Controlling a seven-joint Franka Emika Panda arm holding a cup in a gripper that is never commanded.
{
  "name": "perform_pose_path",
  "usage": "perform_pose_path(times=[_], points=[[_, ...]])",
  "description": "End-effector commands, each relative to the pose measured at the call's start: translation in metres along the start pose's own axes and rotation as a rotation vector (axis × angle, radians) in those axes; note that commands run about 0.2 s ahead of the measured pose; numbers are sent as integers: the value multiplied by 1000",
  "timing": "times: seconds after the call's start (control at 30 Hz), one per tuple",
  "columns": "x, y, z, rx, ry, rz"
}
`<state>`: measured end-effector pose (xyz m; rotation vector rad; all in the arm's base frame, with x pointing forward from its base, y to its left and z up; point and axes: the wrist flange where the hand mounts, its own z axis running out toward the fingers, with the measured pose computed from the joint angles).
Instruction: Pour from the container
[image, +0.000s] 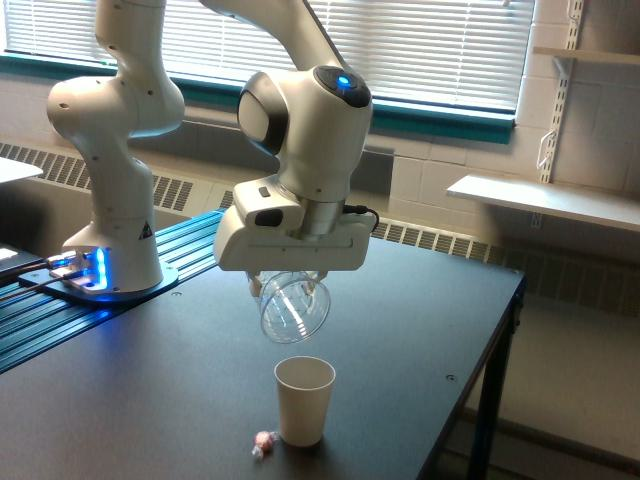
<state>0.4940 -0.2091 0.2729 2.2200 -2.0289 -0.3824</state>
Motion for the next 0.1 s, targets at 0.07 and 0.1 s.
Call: perform_pose_path(times=[0.07, 0.1], points=[[-8, -3, 1, -3, 27, -2], [-9, -3, 1, -2, 26, -3]])
